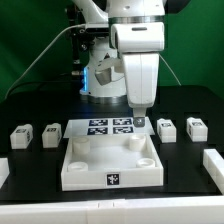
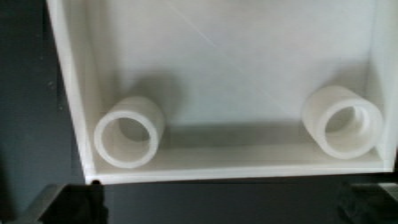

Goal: Assemble one leg

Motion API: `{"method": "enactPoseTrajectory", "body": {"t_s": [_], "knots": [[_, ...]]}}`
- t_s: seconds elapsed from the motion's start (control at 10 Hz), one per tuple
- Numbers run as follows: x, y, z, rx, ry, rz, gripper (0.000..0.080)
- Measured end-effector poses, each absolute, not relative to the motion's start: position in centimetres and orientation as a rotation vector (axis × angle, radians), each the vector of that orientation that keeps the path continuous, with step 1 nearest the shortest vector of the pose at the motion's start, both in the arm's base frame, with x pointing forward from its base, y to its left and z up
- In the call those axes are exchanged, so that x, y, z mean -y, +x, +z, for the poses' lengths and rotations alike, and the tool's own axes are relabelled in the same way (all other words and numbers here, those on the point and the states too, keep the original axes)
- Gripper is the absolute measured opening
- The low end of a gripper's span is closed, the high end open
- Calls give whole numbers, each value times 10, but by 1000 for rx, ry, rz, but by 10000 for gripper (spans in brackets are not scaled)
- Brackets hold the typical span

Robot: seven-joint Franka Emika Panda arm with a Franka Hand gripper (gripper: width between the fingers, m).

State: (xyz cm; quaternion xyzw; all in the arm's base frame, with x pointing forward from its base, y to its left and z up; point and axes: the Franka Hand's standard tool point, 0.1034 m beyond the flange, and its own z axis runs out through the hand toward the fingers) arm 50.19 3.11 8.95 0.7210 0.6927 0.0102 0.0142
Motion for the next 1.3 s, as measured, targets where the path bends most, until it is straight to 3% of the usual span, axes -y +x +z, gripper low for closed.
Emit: {"method": "enactPoseTrajectory", "body": {"t_s": [0.2,0.6,1.0,1.3], "knots": [[-29,500,87,-2158,2246,28,650],[5,438,46,-2159,2263,-18,650],[17,419,9,-2134,2326,-31,650],[18,418,7,-2130,2333,-34,637]]}}
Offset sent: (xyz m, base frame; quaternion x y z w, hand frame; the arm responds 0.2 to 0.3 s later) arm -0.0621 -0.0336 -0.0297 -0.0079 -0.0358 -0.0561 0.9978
